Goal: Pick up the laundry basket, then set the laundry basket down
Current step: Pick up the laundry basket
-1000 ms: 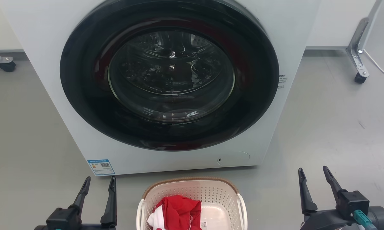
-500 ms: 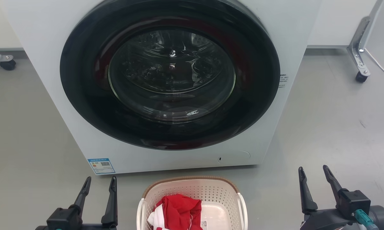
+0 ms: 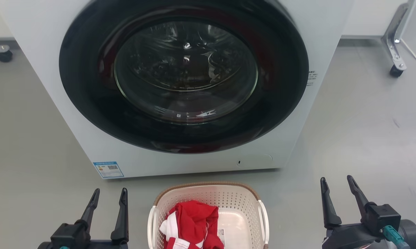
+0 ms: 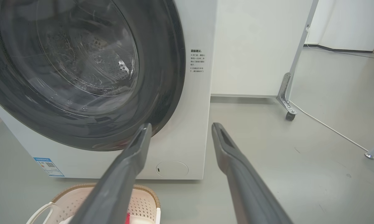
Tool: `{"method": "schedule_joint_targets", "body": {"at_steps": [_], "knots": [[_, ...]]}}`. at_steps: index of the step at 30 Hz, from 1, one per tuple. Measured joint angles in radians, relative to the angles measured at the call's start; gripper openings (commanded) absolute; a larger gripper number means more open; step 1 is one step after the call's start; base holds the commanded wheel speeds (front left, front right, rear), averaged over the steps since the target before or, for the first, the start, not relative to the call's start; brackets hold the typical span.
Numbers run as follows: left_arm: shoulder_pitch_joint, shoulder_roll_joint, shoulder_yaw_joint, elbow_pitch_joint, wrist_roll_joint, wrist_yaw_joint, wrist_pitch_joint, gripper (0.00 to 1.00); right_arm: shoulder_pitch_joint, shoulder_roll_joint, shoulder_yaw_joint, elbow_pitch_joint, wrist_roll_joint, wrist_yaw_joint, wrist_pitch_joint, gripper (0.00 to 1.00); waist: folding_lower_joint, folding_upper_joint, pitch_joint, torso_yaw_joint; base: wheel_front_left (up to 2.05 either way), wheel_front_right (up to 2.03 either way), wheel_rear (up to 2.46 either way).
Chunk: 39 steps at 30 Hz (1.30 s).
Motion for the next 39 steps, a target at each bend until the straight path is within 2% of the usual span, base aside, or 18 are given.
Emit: {"method": "schedule_joint_targets", "body": {"at_steps": [9,19,39], "knots": [[-0.063,0.000,-0.002,-0.005,0.001,-0.010,0.000,1.00,-0.041,0.011,-0.002,-0.016,-0.004,0.007,0.000,1.00,0.0001,0.0001,0.098,0.001,0.00,0.00,0.00],[-0.193,-0.007,-0.013,0.053,0.001,-0.044,0.012,1.00,-0.115,0.031,-0.001,0.005,-0.004,0.008,-0.003,1.00,0.0002,0.0002,0.238,0.008,0.00,0.00,0.00],[-0.533,-0.025,-0.028,0.282,-0.023,-0.122,0.090,1.00,-0.410,0.052,0.013,0.170,-0.019,0.025,-0.004,1.00,0.0002,0.0002,0.534,0.021,0.00,0.00,0.00]]}}
